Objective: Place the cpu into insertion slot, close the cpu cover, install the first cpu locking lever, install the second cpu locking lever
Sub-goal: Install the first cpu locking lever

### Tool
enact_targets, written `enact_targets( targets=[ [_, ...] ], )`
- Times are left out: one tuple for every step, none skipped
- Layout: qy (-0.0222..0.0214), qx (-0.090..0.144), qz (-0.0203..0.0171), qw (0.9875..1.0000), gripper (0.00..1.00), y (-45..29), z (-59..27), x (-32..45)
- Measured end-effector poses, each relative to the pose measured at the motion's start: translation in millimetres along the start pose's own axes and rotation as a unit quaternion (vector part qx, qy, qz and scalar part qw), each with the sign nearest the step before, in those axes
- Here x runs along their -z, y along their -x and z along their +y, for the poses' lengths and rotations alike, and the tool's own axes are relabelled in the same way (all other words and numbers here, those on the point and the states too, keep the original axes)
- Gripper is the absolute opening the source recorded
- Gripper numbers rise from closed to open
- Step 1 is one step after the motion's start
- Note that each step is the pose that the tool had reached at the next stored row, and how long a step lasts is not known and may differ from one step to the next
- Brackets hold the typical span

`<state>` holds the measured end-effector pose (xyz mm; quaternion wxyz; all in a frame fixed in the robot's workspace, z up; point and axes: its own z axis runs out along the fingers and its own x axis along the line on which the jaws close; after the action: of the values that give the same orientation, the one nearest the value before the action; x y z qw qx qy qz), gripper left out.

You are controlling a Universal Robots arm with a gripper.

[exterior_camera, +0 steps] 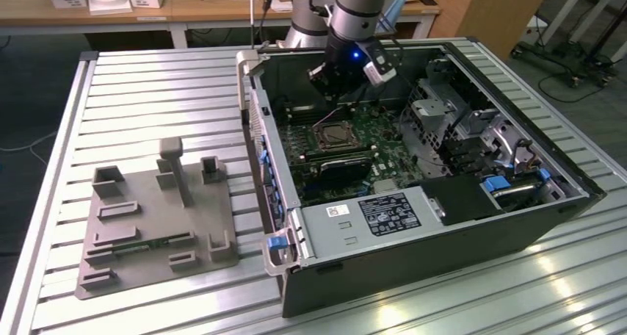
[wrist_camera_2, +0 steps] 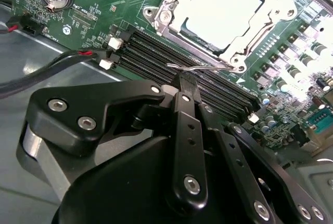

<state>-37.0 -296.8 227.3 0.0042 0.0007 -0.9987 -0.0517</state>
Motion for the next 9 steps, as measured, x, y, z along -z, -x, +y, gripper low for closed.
enact_targets(
  targets=[
    [0.0010, 0.000, 0.0001, 1.0000, 0.10, 0.0, -0.1, -0.3],
    [0.0024, 0.001, 0.0001, 1.0000, 0.10, 0.0, -0.1, -0.6],
    [0.0036, 0.001, 0.0002, 1.0000, 0.10, 0.0, -0.1, -1.0],
    [0.0044, 0.002, 0.0002, 1.0000, 0.10, 0.0, -0.1, -1.4],
    [0.0047, 0.002, 0.0002, 1.0000, 0.10, 0.0, -0.2, -1.7],
    [0.0048, 0.002, 0.0002, 1.0000, 0.10, 0.0, -0.2, -2.1],
    [0.0048, 0.002, 0.0002, 1.0000, 0.10, 0.1, -0.2, -2.5],
    [0.0047, 0.002, 0.0002, 1.0000, 0.10, 0.1, -0.3, -2.9],
    [0.0047, 0.002, 0.0002, 1.0000, 0.10, 0.2, -0.3, -3.3]
  ],
)
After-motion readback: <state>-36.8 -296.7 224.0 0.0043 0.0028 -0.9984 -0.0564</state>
